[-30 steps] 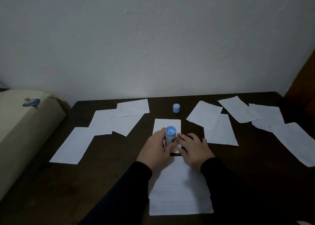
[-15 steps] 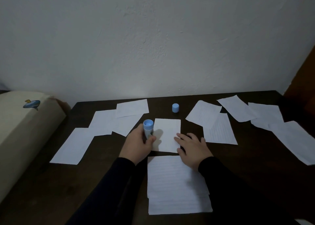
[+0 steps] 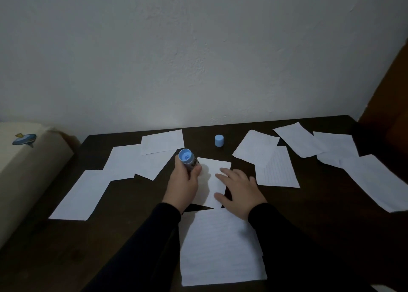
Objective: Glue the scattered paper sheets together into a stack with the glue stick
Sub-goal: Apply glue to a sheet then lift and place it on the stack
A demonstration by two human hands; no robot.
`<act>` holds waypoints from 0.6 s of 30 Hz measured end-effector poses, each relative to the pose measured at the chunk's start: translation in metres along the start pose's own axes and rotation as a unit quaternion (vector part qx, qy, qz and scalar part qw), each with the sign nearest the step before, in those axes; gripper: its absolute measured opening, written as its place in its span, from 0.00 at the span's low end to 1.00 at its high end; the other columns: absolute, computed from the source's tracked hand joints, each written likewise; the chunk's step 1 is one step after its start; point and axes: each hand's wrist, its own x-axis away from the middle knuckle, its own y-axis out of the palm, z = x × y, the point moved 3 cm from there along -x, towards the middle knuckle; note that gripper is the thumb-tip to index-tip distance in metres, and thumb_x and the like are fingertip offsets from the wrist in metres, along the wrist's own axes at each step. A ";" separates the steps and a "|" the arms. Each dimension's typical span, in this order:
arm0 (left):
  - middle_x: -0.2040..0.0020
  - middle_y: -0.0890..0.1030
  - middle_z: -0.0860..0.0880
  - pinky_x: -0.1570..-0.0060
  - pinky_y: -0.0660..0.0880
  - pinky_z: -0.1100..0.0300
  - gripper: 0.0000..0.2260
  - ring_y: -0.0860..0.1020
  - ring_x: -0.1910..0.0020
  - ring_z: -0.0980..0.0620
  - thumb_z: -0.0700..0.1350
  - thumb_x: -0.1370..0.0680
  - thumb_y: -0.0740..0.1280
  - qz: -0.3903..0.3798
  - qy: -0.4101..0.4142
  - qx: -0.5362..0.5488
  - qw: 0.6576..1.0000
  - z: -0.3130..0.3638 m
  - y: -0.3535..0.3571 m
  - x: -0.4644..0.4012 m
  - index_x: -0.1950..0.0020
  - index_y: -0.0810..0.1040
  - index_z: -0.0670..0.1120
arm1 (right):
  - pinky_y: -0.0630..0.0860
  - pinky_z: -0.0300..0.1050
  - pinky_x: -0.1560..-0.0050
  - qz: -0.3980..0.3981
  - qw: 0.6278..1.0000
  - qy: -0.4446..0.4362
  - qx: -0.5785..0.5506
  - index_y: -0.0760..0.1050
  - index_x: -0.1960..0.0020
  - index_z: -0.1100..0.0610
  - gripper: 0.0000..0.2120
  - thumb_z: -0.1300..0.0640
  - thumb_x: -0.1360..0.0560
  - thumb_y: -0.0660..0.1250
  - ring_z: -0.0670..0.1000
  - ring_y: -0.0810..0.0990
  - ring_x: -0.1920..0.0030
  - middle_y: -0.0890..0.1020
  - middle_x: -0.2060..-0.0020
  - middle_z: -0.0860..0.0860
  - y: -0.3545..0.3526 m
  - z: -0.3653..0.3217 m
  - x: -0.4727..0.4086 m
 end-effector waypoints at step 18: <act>0.34 0.74 0.46 0.44 0.69 0.60 0.18 0.73 0.36 0.51 0.39 0.22 0.65 -0.073 0.030 -0.094 0.992 0.019 0.068 -0.051 0.34 0.64 0.49 | 0.45 0.63 0.26 -0.015 1.000 -0.003 0.012 0.62 0.26 0.48 0.25 0.40 0.20 0.55 0.53 0.48 0.23 0.56 0.23 0.44 0.008 0.006 -0.001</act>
